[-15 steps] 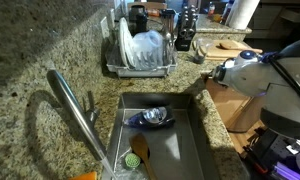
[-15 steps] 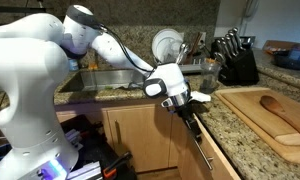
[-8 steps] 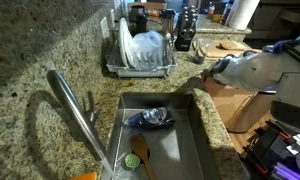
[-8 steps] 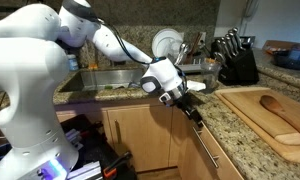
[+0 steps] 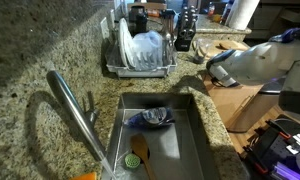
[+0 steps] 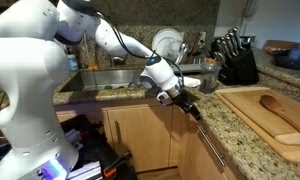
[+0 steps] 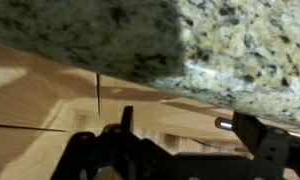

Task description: Open the tap, remove the wooden spoon from the open drawer, put it on the chopping board, and then close the drawer

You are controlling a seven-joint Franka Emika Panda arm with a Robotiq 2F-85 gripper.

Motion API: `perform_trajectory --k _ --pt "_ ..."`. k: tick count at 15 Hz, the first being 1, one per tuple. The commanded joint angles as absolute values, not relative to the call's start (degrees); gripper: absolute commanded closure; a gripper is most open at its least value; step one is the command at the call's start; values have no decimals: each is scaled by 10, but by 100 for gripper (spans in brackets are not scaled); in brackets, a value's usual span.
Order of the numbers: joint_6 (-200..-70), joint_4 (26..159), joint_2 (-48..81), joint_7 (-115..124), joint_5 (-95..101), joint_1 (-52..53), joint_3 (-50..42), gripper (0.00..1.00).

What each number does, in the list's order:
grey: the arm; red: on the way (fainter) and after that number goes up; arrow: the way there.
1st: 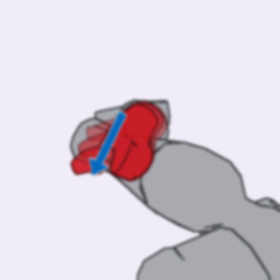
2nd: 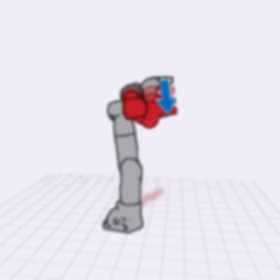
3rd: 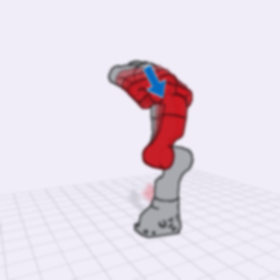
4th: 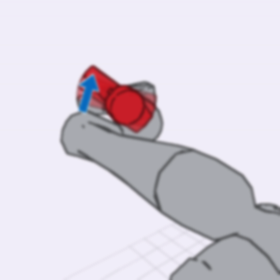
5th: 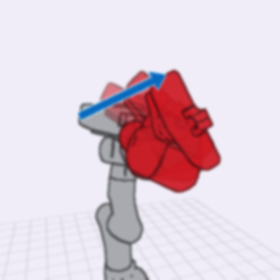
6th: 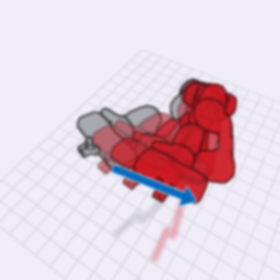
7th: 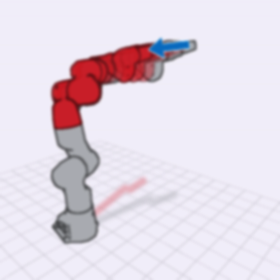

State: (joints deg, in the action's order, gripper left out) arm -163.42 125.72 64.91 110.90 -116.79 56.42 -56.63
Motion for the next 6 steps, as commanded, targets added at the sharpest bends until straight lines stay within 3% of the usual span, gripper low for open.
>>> perform_trajectory --k 1,6 --pt "-1706 1240 570 1035 -1177 502 -514 0" --pt "-1708 1240 562 1030 -1177 496 -510 0"
